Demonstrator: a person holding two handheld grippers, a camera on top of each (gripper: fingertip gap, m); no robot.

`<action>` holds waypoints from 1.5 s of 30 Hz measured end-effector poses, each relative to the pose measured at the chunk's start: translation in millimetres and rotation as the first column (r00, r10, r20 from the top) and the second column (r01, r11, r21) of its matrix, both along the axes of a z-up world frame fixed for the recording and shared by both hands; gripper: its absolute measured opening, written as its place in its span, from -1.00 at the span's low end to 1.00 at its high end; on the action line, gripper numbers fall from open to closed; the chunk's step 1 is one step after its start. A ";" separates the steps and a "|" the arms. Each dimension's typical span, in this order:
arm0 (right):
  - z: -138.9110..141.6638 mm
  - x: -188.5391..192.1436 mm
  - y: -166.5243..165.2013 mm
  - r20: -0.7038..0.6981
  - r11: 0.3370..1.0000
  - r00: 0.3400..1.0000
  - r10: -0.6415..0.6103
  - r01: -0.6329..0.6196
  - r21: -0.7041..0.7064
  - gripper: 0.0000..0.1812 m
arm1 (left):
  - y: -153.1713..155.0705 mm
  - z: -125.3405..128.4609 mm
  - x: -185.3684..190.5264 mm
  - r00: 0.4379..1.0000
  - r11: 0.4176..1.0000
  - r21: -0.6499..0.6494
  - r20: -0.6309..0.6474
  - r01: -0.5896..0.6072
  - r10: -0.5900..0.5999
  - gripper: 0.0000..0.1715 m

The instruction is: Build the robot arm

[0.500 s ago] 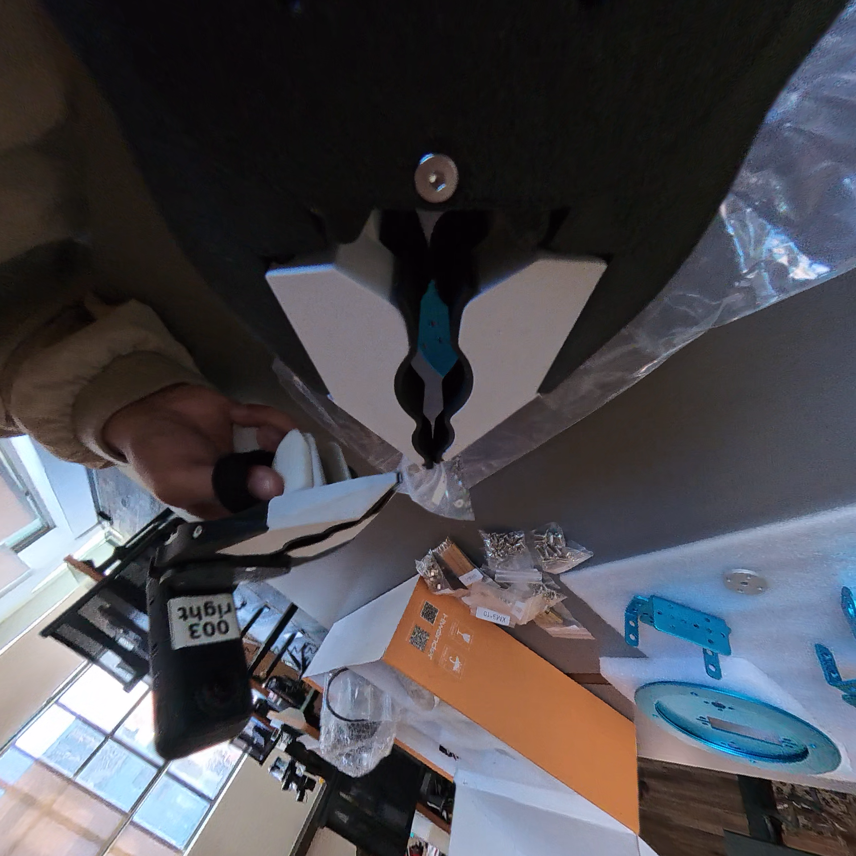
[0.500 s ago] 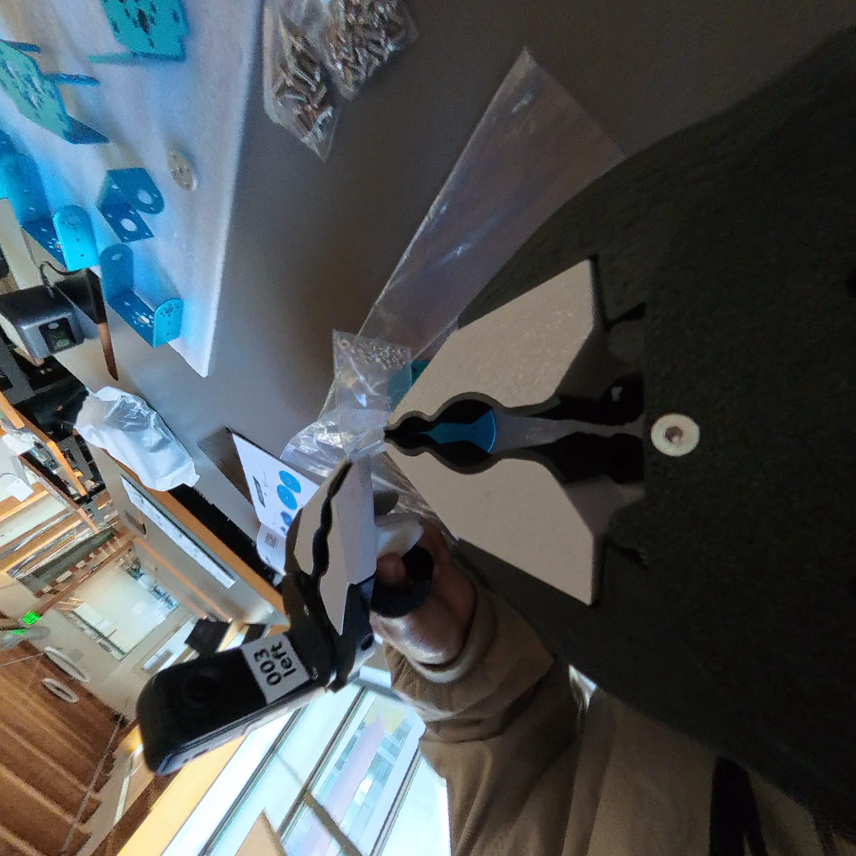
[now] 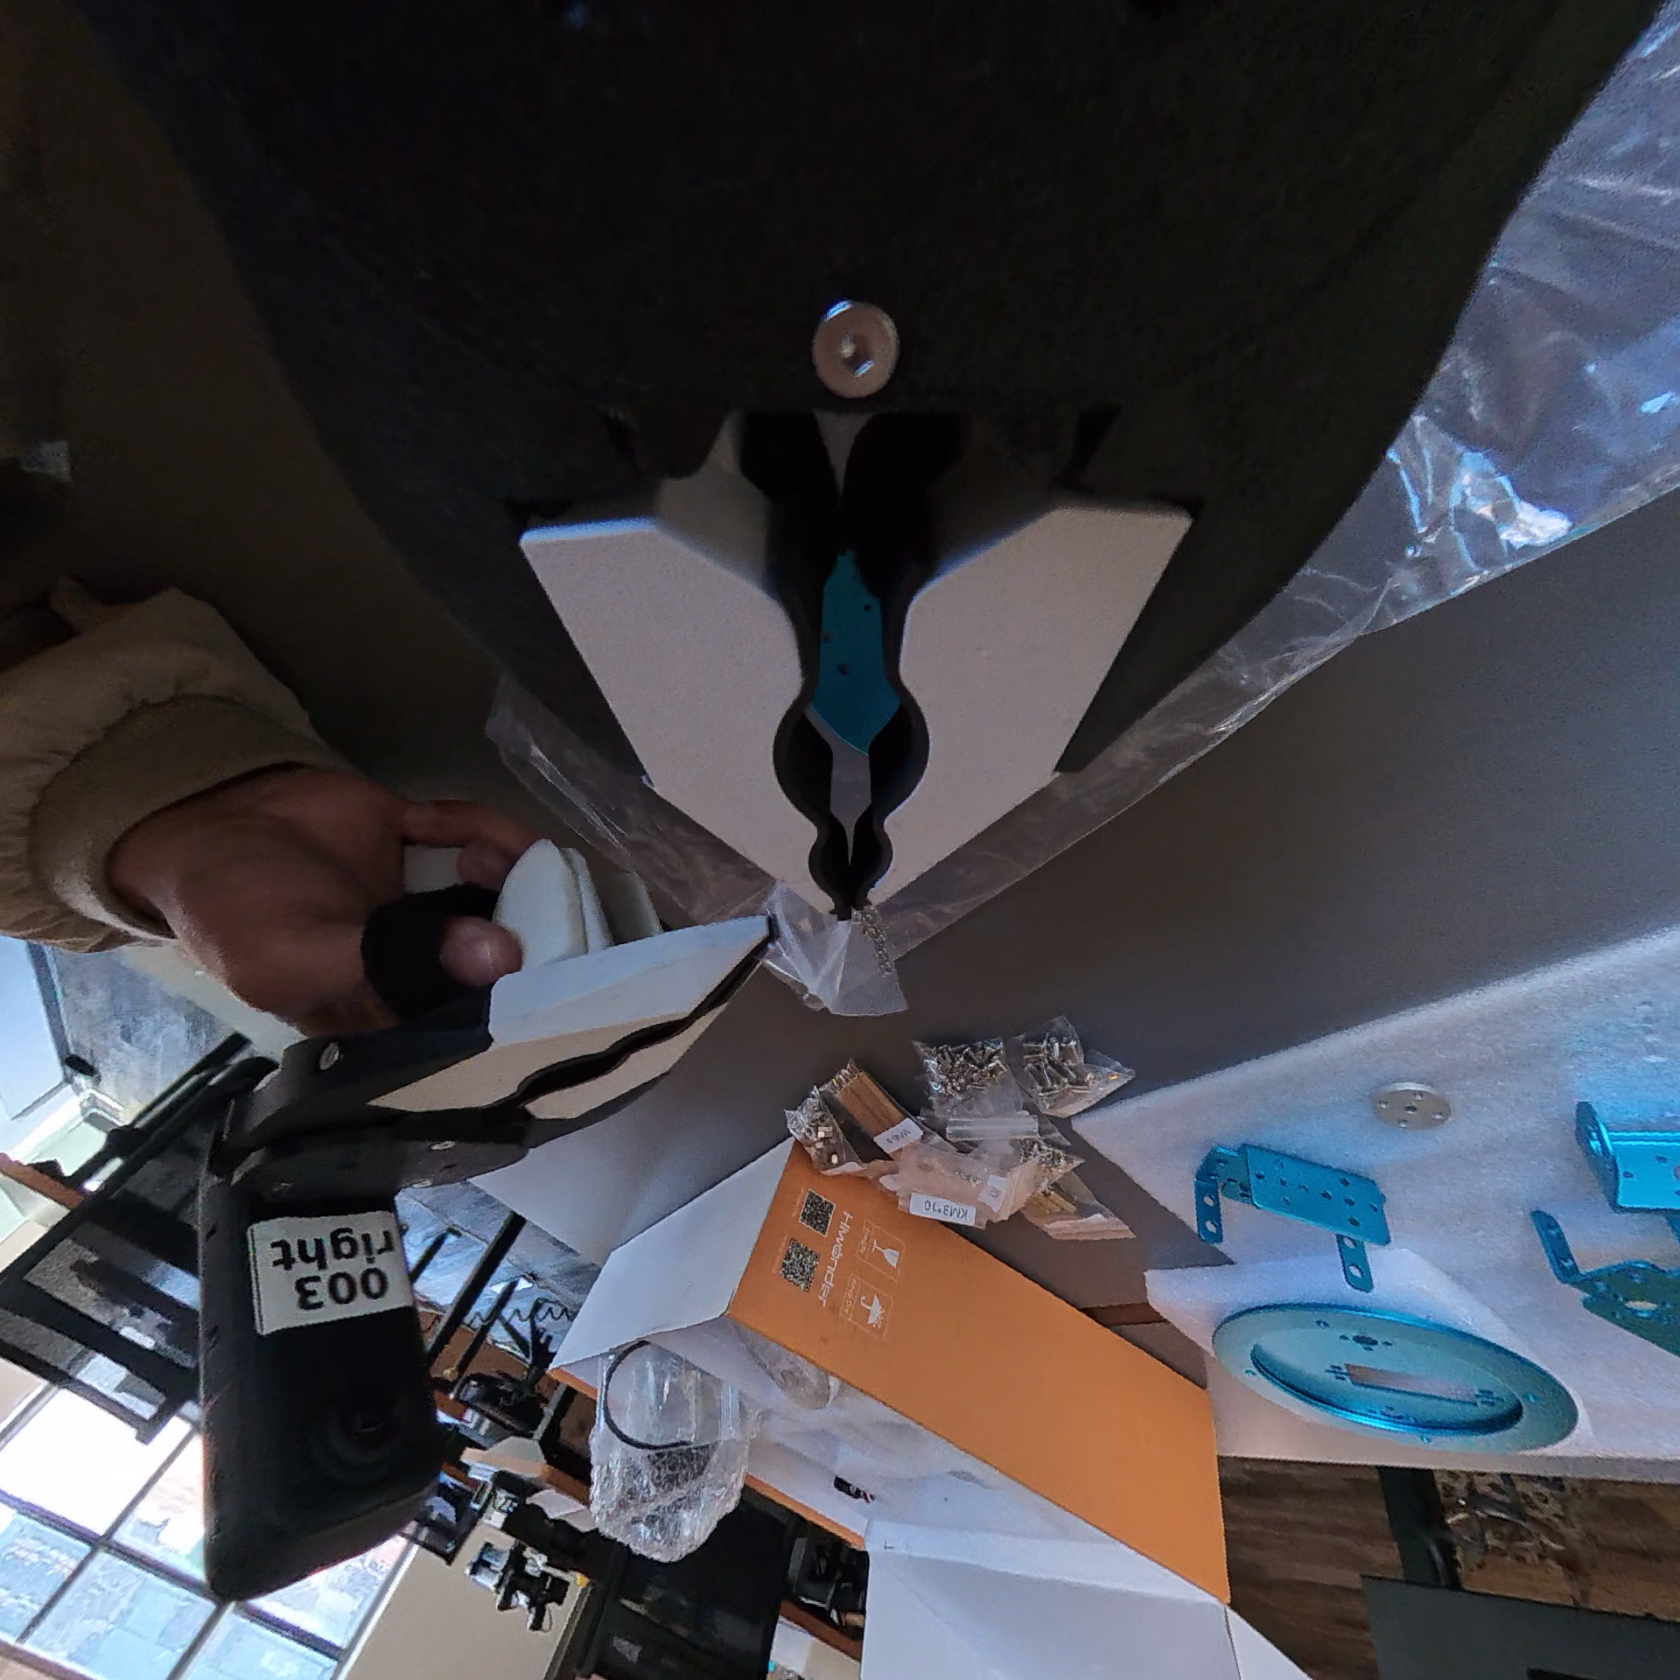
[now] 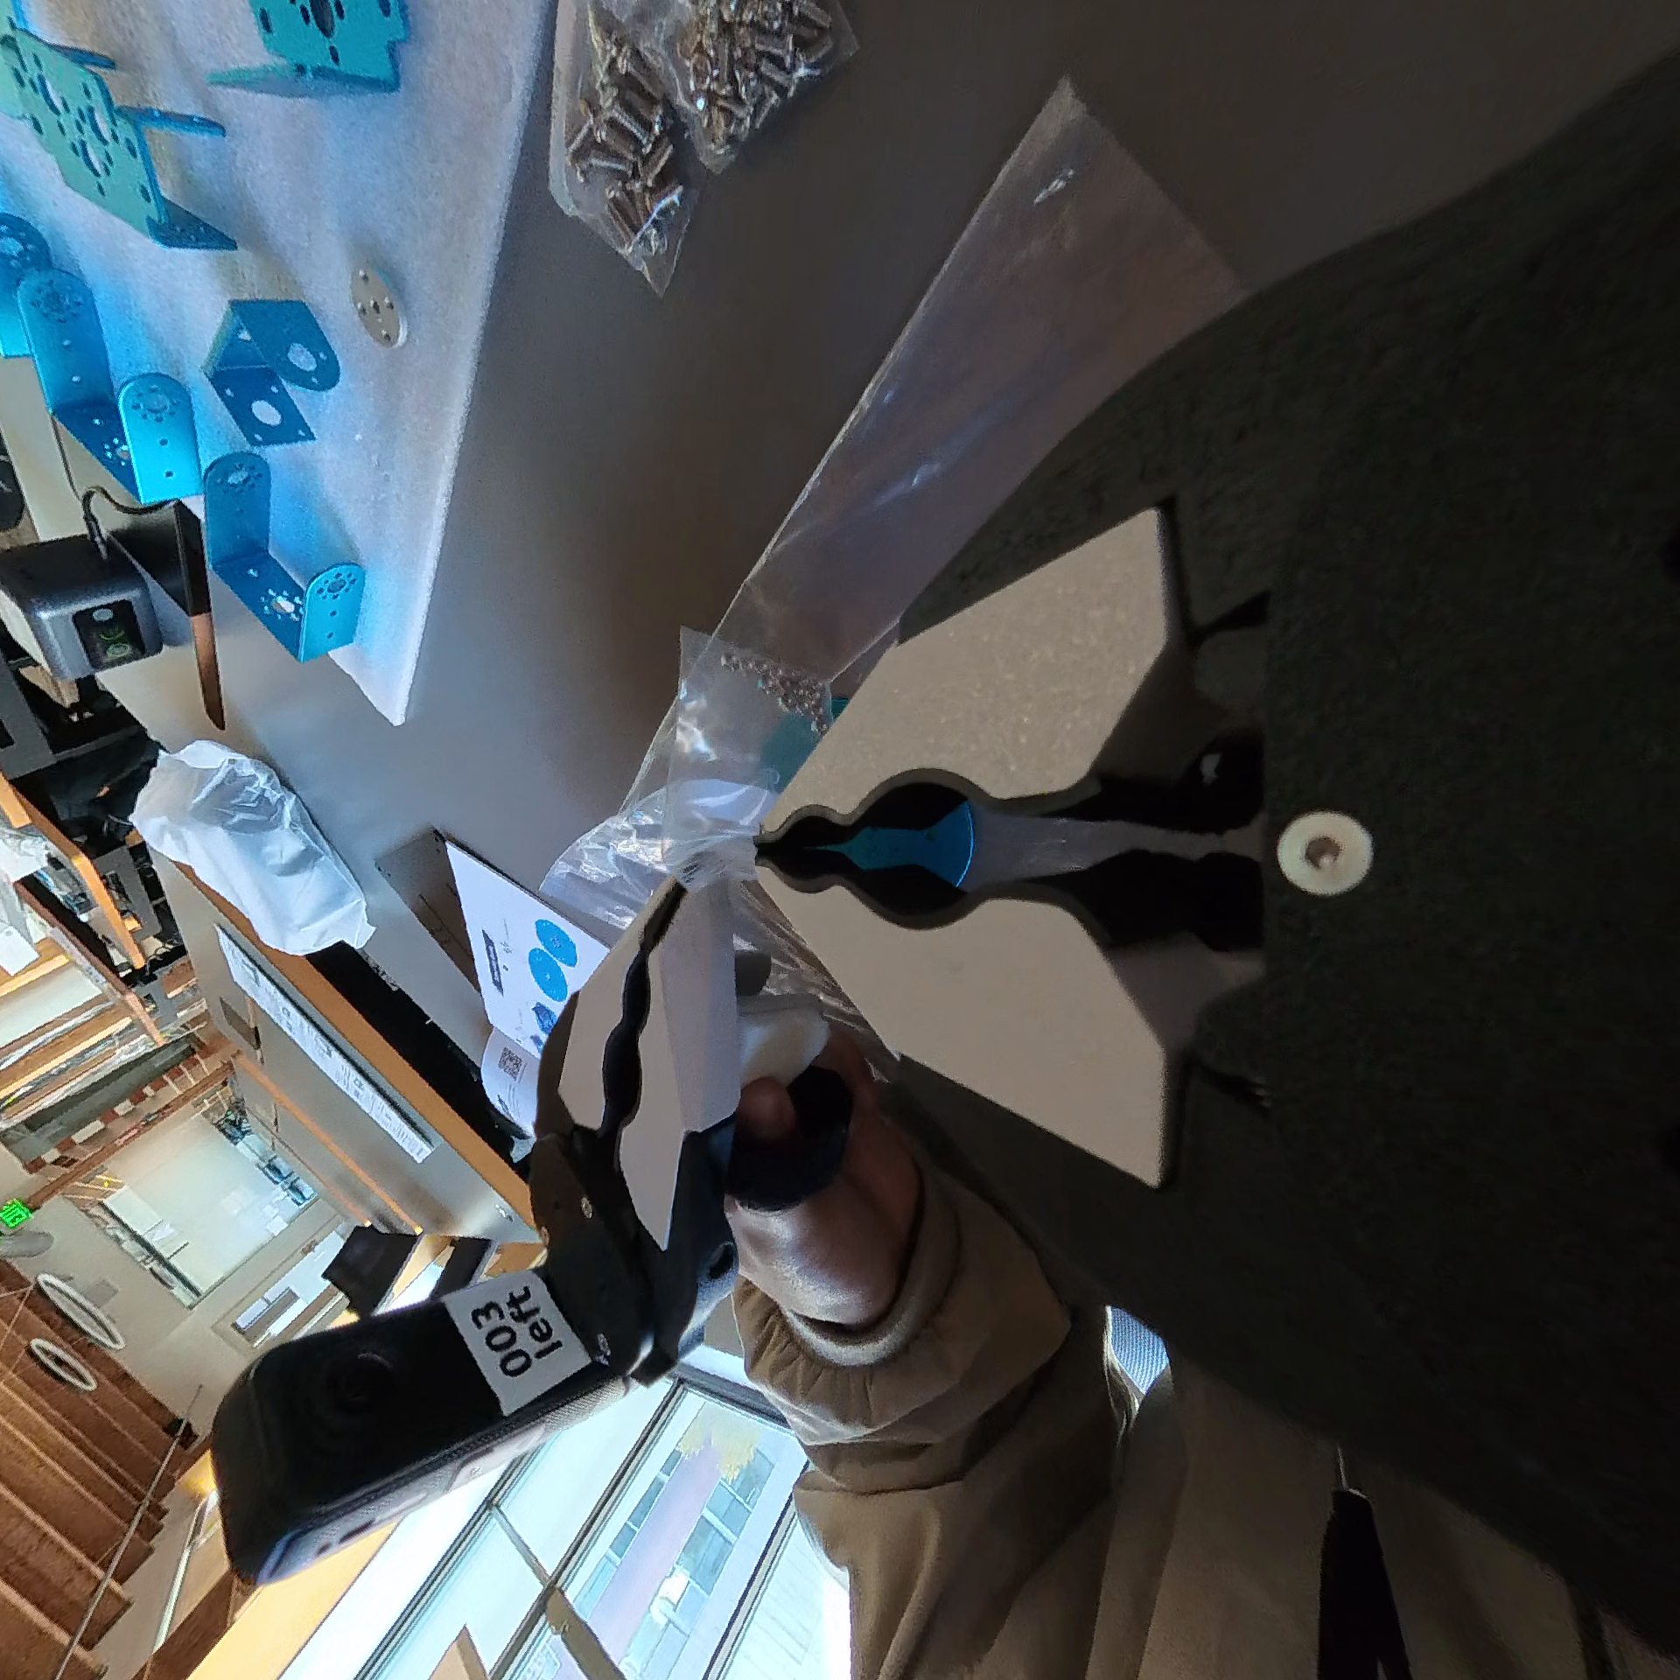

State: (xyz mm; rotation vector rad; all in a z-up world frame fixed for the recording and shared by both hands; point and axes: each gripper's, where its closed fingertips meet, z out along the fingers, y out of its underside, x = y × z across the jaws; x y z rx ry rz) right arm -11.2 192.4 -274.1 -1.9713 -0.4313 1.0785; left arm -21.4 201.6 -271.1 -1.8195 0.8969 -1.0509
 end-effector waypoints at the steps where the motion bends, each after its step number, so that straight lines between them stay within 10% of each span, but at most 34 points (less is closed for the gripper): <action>1: 0.7 -0.8 0.0 -0.004 1.000 1.000 0.006 -0.006 0.003 -1.00 | -0.9 0.2 0.2 1.000 1.000 0.005 -0.002 0.006 -0.006 -1.00; 6: 8.1 -0.1 -2.9 0.063 0.981 0.989 0.135 -0.142 0.129 -0.96 | -5.4 2.8 1.0 0.999 0.997 -0.054 0.016 0.050 -0.049 -1.00; 13: 10.3 6.3 -20.2 0.492 0.748 0.861 0.128 -0.409 0.522 -0.18 | -23.0 10.6 4.5 0.980 0.954 -0.237 0.116 0.185 -0.161 -1.00; 17: 8.1 -2.2 -27.5 0.595 0.649 0.804 0.007 -0.456 0.608 -0.25 | -36.5 8.5 5.8 0.961 0.913 -0.306 0.145 0.271 -0.236 -1.00; 33: 3.5 -15.0 -34.5 0.597 0.626 0.802 0.024 -0.477 0.617 -0.42 | -51.2 8.4 8.5 0.935 0.867 -0.354 0.188 0.350 -0.300 -1.00; 42: 5.8 -10.3 -33.1 0.619 0.615 0.785 -0.017 -0.480 0.626 -0.93 | -44.5 2.9 5.3 0.945 0.874 -0.361 0.163 0.325 -0.284 -1.00; 45: 5.7 -10.8 -33.3 0.618 0.611 0.786 -0.021 -0.479 0.630 -0.69 | -46.2 1.8 5.5 0.946 0.887 -0.329 0.129 0.323 -0.297 -1.00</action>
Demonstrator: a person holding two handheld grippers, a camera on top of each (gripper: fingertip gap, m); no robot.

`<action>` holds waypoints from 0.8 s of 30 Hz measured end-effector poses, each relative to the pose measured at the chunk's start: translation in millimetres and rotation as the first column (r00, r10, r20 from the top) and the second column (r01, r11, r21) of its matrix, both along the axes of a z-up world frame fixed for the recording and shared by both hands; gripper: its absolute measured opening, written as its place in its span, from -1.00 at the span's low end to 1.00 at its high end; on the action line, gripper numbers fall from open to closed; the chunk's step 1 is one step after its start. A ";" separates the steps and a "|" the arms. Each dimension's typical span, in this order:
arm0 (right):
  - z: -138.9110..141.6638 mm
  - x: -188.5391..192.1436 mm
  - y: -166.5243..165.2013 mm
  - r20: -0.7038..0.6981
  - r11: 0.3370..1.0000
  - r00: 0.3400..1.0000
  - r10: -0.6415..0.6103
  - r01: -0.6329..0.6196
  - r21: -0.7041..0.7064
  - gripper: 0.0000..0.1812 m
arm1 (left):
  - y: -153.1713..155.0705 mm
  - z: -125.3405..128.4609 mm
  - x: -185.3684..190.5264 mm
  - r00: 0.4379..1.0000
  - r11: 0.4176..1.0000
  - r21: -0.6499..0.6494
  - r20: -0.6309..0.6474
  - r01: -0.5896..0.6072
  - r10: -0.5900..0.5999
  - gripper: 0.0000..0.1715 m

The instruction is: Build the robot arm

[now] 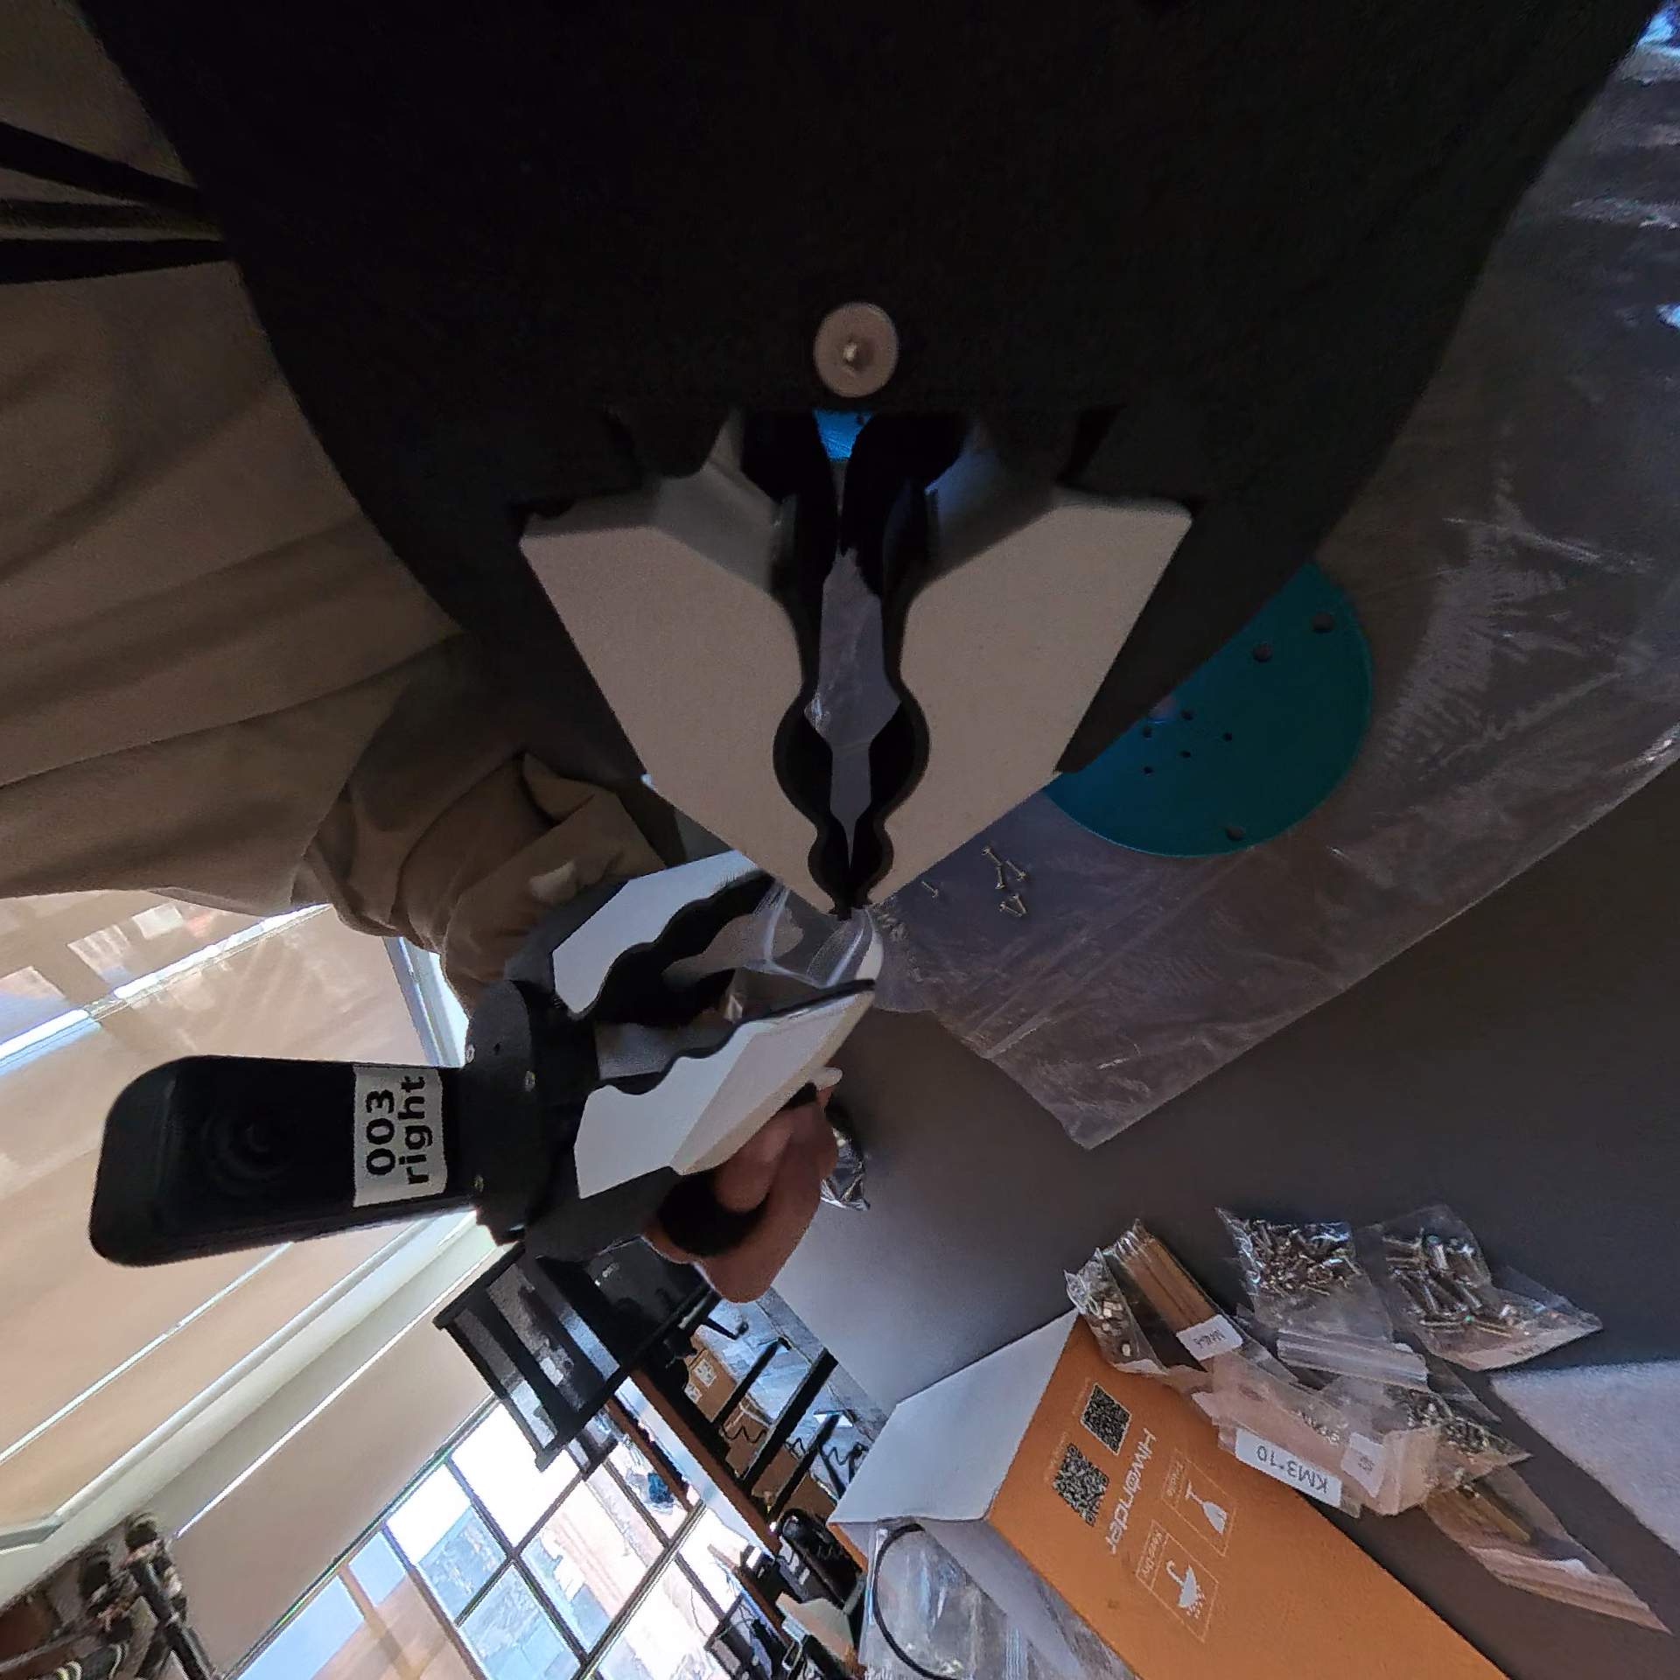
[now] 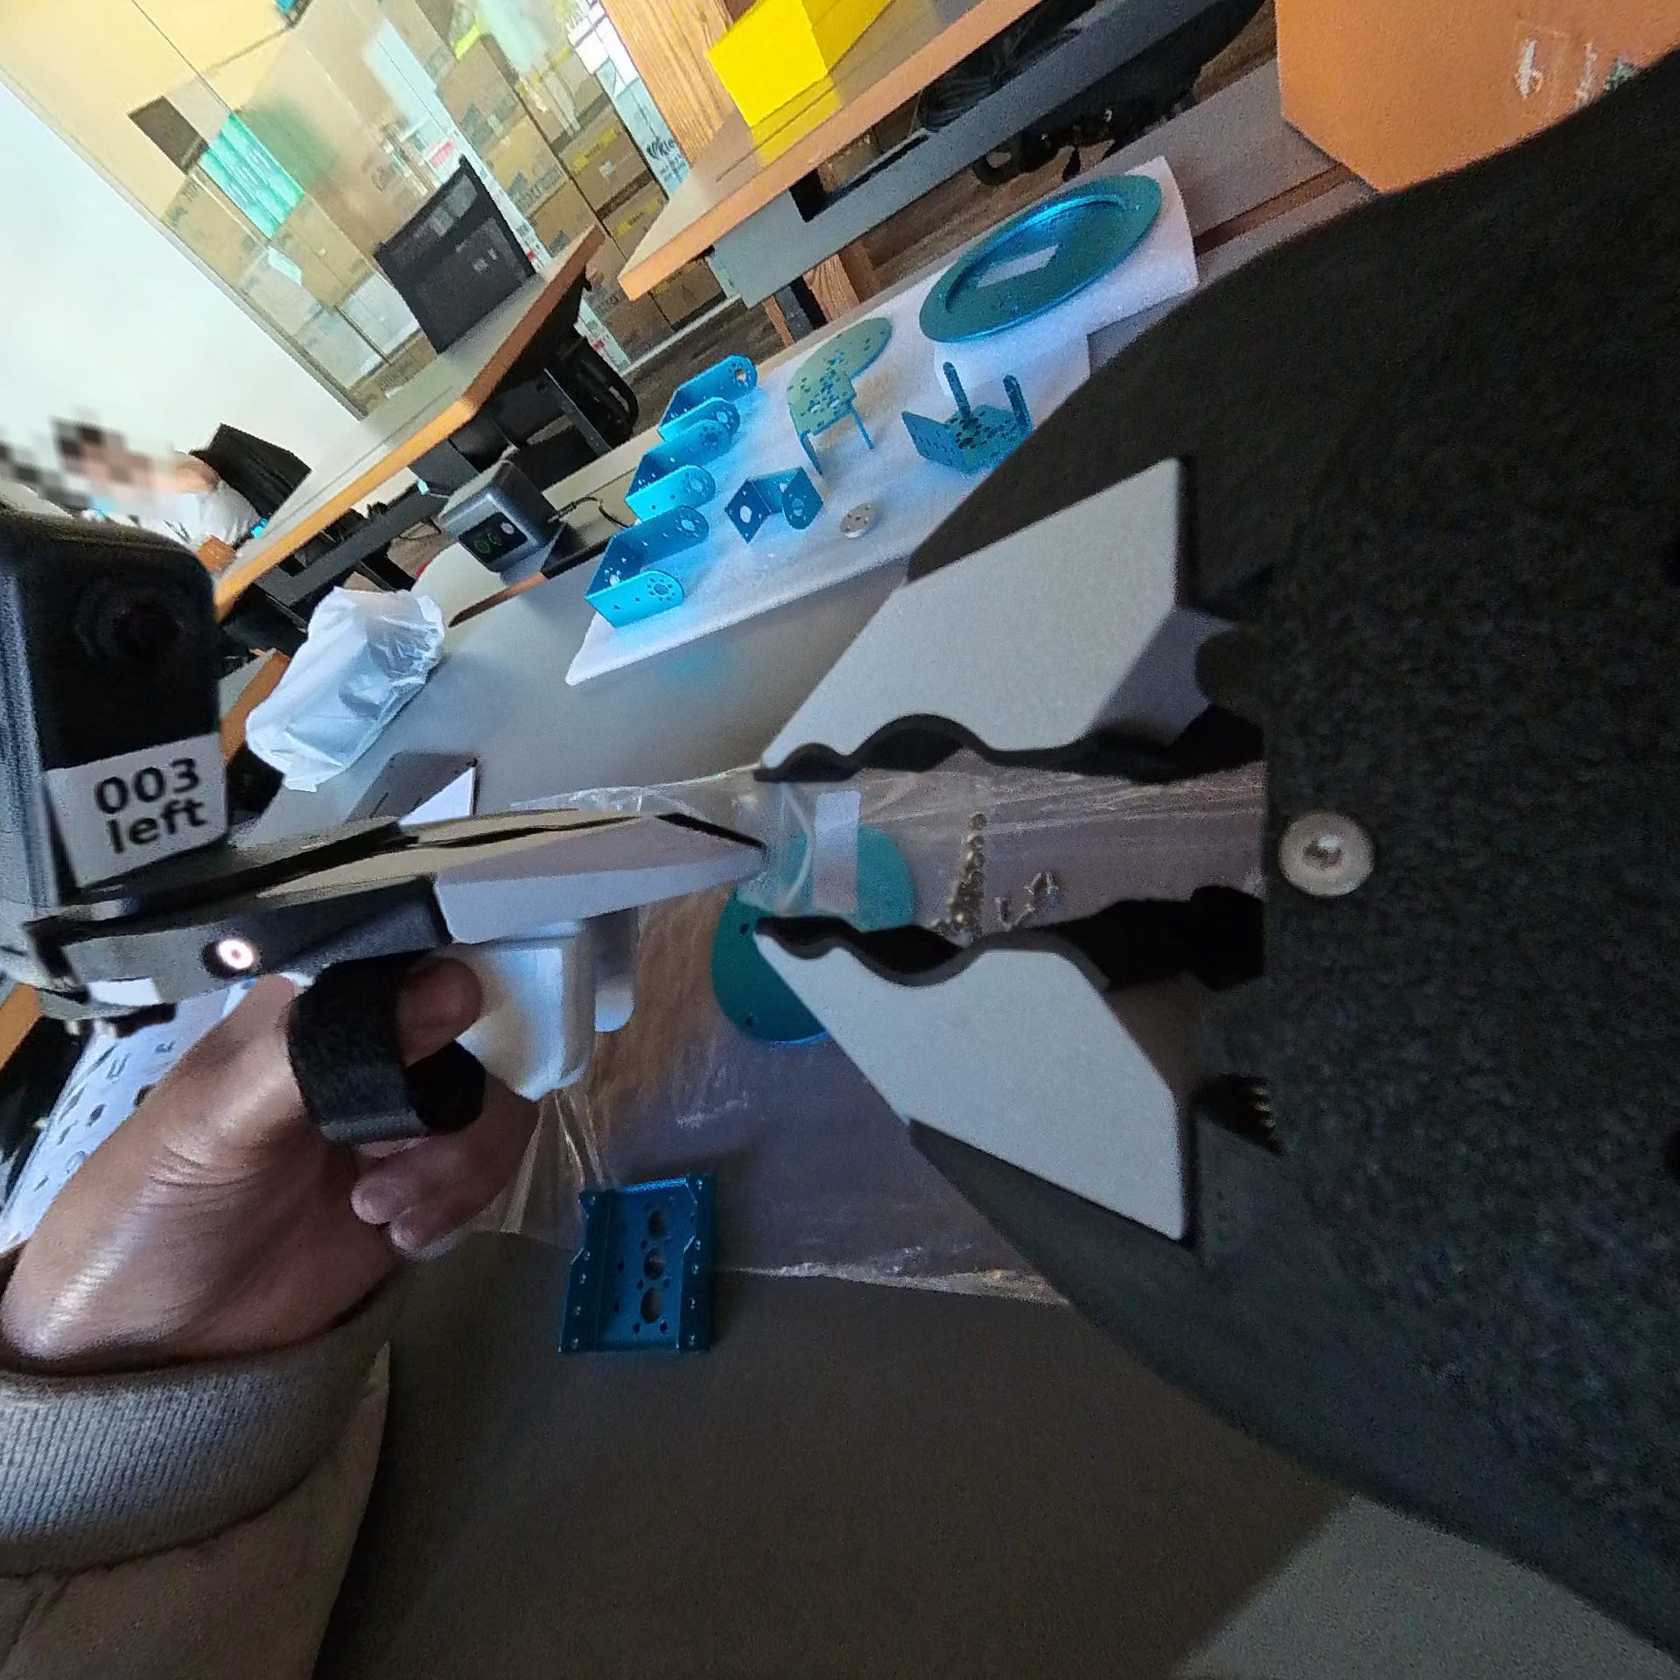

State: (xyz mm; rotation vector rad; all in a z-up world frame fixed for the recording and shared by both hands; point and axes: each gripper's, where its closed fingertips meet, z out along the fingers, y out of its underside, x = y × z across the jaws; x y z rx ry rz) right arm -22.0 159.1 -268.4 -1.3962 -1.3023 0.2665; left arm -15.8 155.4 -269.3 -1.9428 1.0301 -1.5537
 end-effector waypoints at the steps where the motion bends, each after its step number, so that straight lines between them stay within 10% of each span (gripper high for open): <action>1: -1.0 0.7 0.0 0.006 1.000 1.000 0.000 0.000 -0.008 -0.68 | -0.5 0.4 0.4 1.000 1.000 0.002 0.001 0.000 0.000 -1.00; 9: 16.6 12.4 1.0 -0.204 0.976 0.979 0.015 -0.058 -0.208 -0.27 | 1.3 21.7 -7.0 0.993 0.998 -0.043 0.114 0.043 -0.038 -1.00; 13: 17.3 21.5 2.7 -0.472 0.770 0.881 -0.033 -0.279 -0.574 -0.26 | -4.3 40.8 -11.3 0.972 0.993 -0.035 0.213 0.108 -0.098 -1.00; 18: 35.2 18.2 -19.6 -0.722 0.434 0.692 0.004 -0.651 -0.623 -0.58 | -13.0 51.6 -12.1 0.950 0.987 0.014 0.270 0.160 -0.158 -1.00; 24: 37.2 24.2 -19.5 -0.734 0.434 0.679 0.012 -0.665 -0.608 -1.00 | -11.0 43.4 -8.6 0.956 0.987 0.055 0.247 0.150 -0.159 -1.00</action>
